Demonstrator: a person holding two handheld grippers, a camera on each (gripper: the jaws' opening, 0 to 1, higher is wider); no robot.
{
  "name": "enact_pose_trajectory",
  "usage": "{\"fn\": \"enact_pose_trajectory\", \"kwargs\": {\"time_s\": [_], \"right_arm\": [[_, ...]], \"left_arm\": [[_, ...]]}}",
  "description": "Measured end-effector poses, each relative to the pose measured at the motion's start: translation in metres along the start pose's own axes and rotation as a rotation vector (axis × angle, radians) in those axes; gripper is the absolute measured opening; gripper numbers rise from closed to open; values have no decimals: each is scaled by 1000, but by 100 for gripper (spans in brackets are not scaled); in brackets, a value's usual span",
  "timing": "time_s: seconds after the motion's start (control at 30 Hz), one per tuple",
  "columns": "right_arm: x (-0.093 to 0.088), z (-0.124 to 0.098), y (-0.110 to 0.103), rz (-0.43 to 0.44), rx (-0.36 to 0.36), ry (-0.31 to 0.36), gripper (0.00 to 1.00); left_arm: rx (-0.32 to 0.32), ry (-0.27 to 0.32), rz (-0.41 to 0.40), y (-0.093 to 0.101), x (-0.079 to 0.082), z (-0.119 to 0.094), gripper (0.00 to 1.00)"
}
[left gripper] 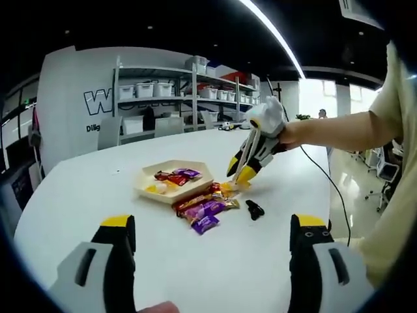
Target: Place the target food into the container with the food tongs after gripping and lifting it, then release it inside without dropping or visibly crushing the food.
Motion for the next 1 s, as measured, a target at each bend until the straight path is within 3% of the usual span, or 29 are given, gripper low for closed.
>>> {"fn": "enact_pose_trajectory", "kwargs": {"time_s": [0.6, 1.0], "right_arm": [[35, -18, 6, 10, -31, 31, 16], [65, -6, 18, -20, -18, 45, 17]], "left_arm": [[-3, 4, -3, 2, -2, 0, 96], [2, 5, -1, 1, -2, -4, 96]]}}
Point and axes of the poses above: the point that each gripper's makers call its tool centre point, and the gripper's own axes: z roughly forward along the fingers, y roughly to its right, x roughly out of its top, the point moved 7 cm from there along -z, roughly backward along the fingers, and after that the axes turned 11 degrees about y, right-handed, at the moved point
